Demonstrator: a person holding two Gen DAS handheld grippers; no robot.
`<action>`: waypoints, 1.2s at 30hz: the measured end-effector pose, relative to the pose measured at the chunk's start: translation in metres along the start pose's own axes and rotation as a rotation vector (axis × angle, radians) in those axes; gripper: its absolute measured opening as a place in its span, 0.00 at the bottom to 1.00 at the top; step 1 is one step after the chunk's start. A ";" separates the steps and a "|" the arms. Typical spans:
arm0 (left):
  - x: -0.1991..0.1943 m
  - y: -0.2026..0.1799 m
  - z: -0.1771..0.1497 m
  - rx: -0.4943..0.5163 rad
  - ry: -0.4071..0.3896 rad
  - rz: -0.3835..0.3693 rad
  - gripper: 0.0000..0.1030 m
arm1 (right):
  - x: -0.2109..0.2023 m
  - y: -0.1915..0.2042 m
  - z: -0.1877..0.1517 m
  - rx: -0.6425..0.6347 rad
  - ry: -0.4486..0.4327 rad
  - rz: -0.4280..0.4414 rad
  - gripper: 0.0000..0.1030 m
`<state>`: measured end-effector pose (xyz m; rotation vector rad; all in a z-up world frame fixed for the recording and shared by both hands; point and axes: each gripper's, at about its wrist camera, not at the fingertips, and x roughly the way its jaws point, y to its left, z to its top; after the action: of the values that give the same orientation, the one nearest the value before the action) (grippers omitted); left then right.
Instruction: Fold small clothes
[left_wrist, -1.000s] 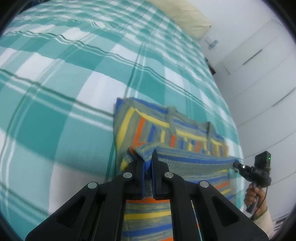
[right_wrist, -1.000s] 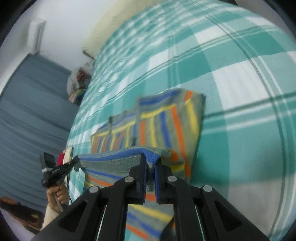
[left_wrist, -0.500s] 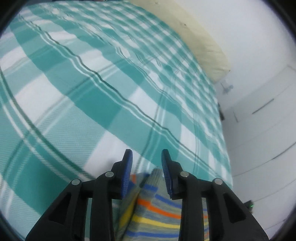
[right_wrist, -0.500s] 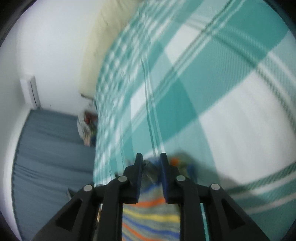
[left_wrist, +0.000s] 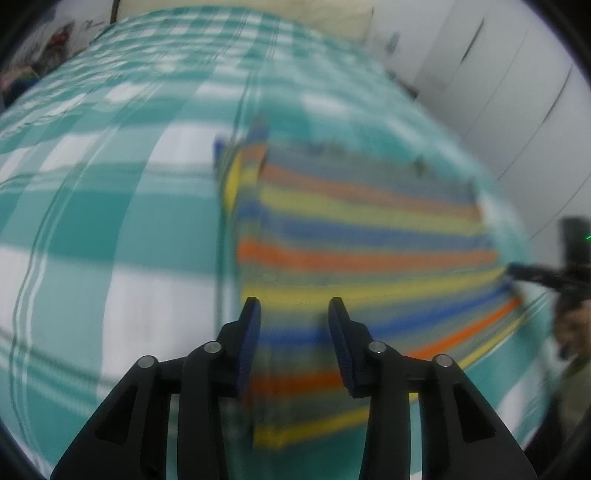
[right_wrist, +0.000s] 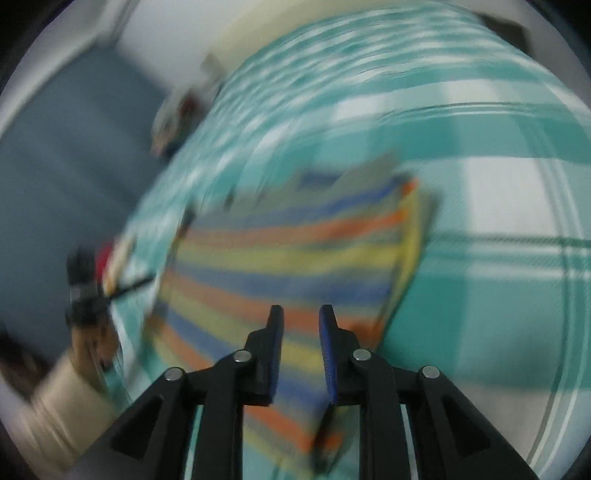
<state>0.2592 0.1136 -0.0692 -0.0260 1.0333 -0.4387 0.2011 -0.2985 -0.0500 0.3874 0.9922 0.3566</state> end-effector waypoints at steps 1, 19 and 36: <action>0.003 0.003 -0.010 -0.008 0.018 0.038 0.44 | 0.004 0.009 -0.010 -0.044 0.023 -0.018 0.23; -0.027 -0.216 -0.070 0.407 -0.081 -0.055 0.59 | -0.040 -0.042 -0.064 0.065 -0.076 -0.115 0.27; 0.056 -0.330 -0.055 0.528 -0.119 -0.090 0.13 | 0.038 -0.114 0.053 0.322 -0.055 0.130 0.34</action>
<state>0.1252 -0.1980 -0.0704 0.3696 0.7766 -0.7720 0.2784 -0.3894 -0.1054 0.7522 0.9744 0.3013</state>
